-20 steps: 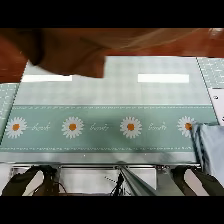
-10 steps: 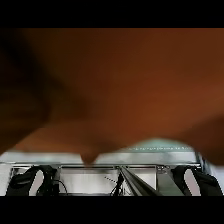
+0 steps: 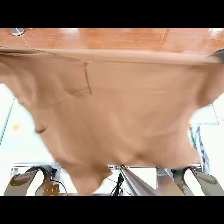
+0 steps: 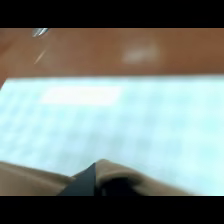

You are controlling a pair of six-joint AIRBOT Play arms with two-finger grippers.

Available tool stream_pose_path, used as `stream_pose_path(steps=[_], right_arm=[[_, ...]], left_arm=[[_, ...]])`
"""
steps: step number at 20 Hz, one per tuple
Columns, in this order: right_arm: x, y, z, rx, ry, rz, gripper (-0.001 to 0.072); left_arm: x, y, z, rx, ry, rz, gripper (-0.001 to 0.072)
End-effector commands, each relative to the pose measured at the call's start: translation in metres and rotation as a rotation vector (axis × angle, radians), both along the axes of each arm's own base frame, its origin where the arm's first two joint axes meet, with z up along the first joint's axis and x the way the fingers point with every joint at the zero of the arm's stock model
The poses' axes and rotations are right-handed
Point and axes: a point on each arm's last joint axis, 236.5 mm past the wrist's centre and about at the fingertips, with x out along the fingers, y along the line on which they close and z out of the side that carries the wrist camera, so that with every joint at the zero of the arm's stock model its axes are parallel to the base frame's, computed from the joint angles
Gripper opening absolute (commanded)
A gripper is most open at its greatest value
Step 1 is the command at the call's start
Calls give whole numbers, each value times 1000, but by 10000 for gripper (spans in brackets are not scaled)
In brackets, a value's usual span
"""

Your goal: Fold the shirts.

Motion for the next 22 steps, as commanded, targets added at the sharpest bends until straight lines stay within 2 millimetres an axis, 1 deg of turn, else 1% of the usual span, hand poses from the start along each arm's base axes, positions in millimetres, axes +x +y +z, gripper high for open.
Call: stream_pose_path(steps=[1,2,4,6,8,10,11,12,13,14,15,16,17,18,19,20,21,22], right_arm=[[64,30,-89,100,145,106,22],[93,35,-112,108,170,92,22],[148,39,-151,138,221,54,22],[198,38,-179,204,269,28,22],[241,39,-197,282,313,13,23],[271,38,-217,375,389,-39,24],[279,40,-227,425,430,-54,50],[284,42,-233,473,462,-57,235],[285,44,-237,501,481,-39,514],[283,43,-237,508,483,-5,629],[278,37,-233,497,473,28,629],[271,25,-226,483,470,58,629],[261,10,-217,474,468,84,629],[245,-9,-208,456,478,116,628],[222,-30,-205,401,513,145,628],[197,-54,-211,304,573,148,627],[166,-83,-225,181,679,98,620],[142,-97,-235,102,755,36,616]], left_arm=[[77,1,-81,-121,126,15,19],[98,0,-95,-135,142,17,19],[137,1,-120,-159,166,33,19],[169,6,-141,-191,187,53,19],[192,6,-165,-227,228,60,19],[202,1,-195,-287,289,62,20],[203,-5,-211,-320,332,56,20],[202,-11,-226,-353,380,46,26],[198,-18,-238,-378,428,30,167],[192,-21,-248,-382,474,15,583],[184,-18,-254,-376,511,3,705],[171,-11,-259,-349,568,-21,705],[153,1,-267,-329,643,-34,705],[128,14,-276,-325,745,-43,705],[102,26,-284,-322,842,-56,705],[75,36,-290,-317,922,-88,705],[55,42,-293,-334,962,-97,705],[35,45,-298,-363,992,-78,705]])
